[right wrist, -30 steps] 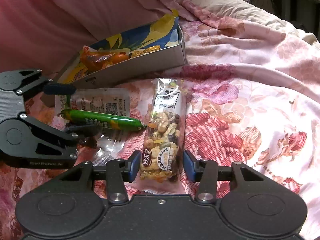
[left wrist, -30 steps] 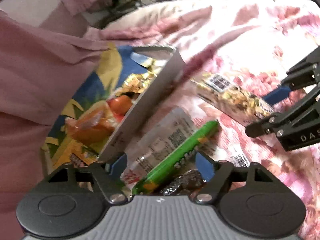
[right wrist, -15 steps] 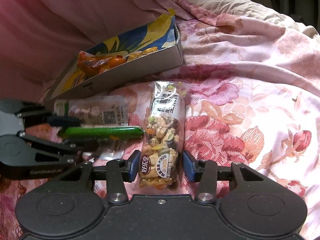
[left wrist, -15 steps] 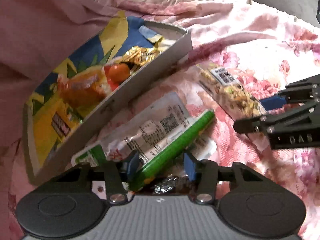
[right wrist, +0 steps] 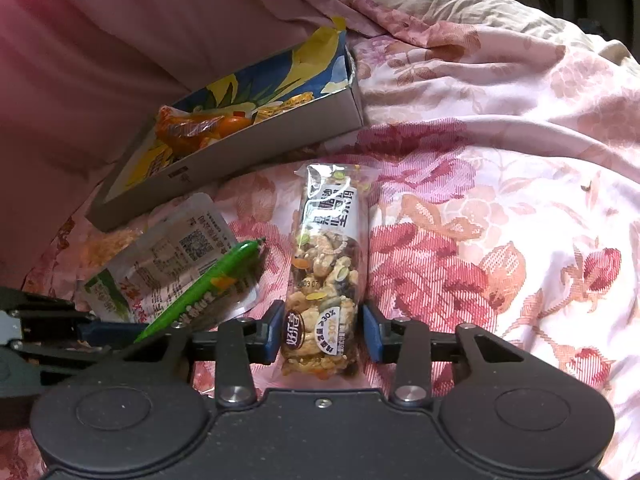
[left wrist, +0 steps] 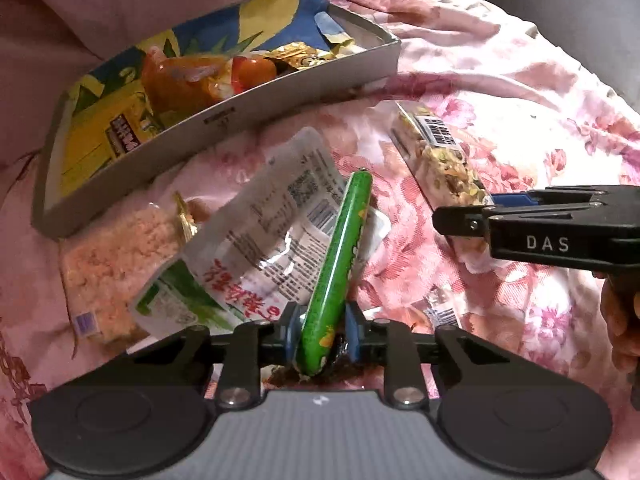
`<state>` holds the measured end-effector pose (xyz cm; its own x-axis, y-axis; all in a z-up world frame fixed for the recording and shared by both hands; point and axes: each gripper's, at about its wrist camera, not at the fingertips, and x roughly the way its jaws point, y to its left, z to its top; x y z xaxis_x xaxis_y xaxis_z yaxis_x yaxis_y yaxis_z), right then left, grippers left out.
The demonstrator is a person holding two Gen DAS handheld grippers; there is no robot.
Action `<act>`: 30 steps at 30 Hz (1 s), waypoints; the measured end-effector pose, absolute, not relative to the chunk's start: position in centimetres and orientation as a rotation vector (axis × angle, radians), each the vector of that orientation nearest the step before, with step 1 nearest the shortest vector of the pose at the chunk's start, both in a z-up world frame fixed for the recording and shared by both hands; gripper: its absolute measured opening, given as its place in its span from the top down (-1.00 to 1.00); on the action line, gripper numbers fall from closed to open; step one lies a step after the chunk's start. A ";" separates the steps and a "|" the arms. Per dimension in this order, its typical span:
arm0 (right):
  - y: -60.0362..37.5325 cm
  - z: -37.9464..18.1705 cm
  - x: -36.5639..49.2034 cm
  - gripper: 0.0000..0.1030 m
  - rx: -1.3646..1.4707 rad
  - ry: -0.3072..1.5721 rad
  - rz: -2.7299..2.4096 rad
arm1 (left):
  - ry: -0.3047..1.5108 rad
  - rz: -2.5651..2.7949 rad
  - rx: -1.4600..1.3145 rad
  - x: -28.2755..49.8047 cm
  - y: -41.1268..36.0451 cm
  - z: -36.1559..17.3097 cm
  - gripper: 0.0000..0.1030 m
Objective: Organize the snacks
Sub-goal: 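Close the left gripper on the green sausage stick while the right gripper closes on the nut bar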
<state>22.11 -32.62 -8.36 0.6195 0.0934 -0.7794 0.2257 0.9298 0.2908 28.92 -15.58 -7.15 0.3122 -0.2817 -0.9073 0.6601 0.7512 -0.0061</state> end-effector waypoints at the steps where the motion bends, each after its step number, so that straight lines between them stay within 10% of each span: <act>1: -32.6 -8.4 22.1 0.17 0.380 0.905 -0.079 | 1.083 -0.648 0.407 28.9 -15.7 -7.2 0.47; 17: -32.7 -8.6 22.5 0.11 0.384 0.888 -0.100 | 0.979 -0.667 0.470 29.6 -19.3 -7.6 0.16; 30: -32.6 -8.7 22.7 0.14 0.374 0.882 -0.102 | 0.968 -0.638 0.402 28.6 -19.5 -7.7 0.61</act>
